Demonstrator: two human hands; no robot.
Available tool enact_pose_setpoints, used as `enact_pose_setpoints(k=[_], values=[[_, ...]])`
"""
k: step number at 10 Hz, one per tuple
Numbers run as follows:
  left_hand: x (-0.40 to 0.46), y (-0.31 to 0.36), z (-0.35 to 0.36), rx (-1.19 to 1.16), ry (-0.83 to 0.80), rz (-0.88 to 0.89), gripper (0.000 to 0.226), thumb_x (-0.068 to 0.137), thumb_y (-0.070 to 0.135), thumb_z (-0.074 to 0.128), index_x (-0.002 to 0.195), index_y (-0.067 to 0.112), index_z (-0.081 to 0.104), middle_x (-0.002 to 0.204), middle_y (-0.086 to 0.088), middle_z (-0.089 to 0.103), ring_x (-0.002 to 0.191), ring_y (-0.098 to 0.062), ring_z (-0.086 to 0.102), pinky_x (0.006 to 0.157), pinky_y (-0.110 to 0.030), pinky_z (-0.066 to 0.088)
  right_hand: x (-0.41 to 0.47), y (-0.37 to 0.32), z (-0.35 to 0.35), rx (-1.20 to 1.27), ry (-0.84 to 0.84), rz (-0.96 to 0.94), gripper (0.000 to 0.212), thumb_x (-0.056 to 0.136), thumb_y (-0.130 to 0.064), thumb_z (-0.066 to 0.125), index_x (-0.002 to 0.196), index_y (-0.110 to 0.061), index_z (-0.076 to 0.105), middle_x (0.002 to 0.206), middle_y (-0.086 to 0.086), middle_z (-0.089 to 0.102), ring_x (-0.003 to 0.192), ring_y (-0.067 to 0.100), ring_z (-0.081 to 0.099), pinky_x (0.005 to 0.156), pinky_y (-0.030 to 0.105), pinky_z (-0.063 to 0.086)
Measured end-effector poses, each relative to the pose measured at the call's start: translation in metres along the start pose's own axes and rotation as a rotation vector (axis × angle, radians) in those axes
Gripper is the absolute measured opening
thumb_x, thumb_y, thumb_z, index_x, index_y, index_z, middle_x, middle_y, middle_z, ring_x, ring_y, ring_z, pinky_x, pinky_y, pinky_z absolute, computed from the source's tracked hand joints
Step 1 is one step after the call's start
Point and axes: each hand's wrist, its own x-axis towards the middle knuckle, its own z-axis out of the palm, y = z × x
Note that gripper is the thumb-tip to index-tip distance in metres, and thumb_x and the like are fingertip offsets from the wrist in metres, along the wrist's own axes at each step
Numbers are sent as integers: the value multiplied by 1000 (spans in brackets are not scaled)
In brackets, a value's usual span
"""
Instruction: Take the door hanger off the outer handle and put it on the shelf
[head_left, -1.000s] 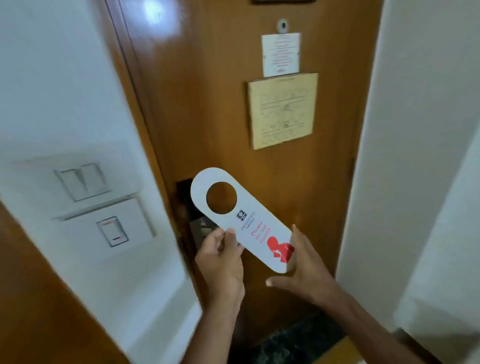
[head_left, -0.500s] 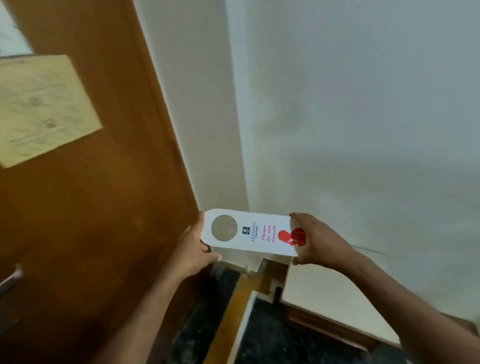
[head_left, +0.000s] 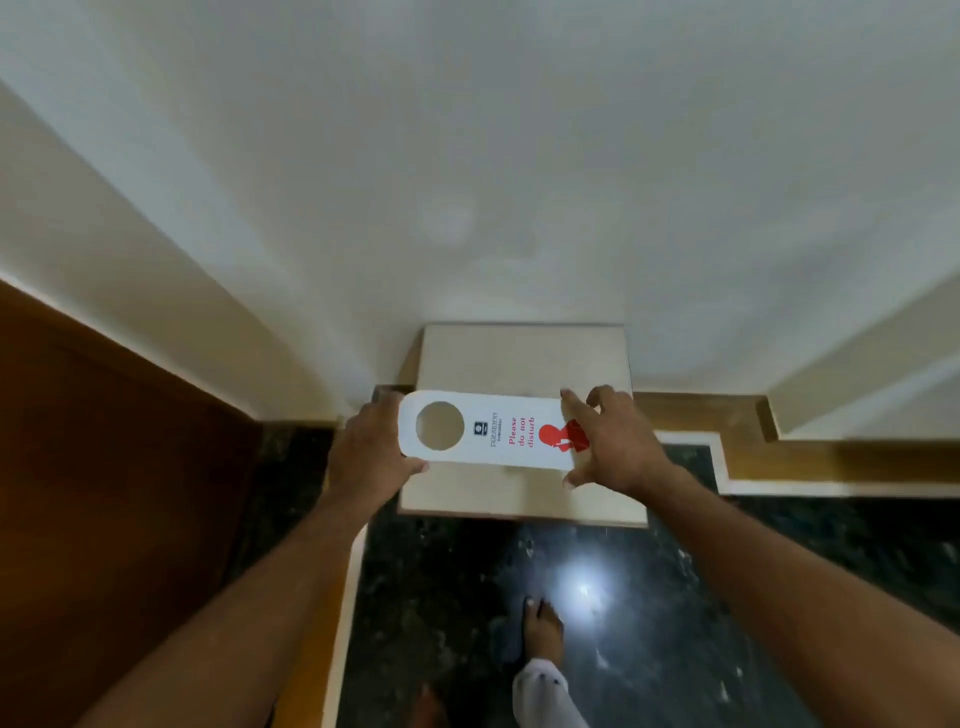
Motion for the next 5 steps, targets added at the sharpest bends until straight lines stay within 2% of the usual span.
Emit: enact_pose_setpoints(k=[1, 2, 3, 5], values=[[31, -3, 77, 62, -71, -8, 95, 56, 43, 95, 135, 27, 45, 122, -9, 59, 114, -32, 55, 89, -44, 49, 30, 34, 68, -67, -76, 81, 122, 57, -57, 96, 152, -28, 25, 133, 17, 45, 118, 32, 44, 95, 44, 48], [61, -15, 160, 105, -171, -34, 98, 58, 47, 94, 139, 30, 41, 125, -10, 57, 114, -30, 55, 90, -43, 53, 66, 64, 141, -80, -189, 132, 122, 58, -55, 96, 152, -30, 22, 136, 18, 43, 122, 34, 43, 99, 45, 48], [72, -23, 190, 119, -224, -64, 99, 59, 45, 94, 140, 27, 40, 127, -13, 57, 113, -31, 56, 89, -46, 56, 79, 73, 166, -107, -229, 145, 125, 56, -52, 98, 152, -32, 20, 137, 18, 41, 124, 35, 43, 99, 47, 49], [103, -33, 221, 212, -322, -77, 101, 53, 52, 94, 135, 26, 40, 128, -12, 52, 115, -33, 53, 89, -44, 55, 96, 84, 202, -60, -245, 176, 132, 51, -44, 101, 149, -34, 13, 140, 16, 38, 121, 34, 46, 93, 49, 55]])
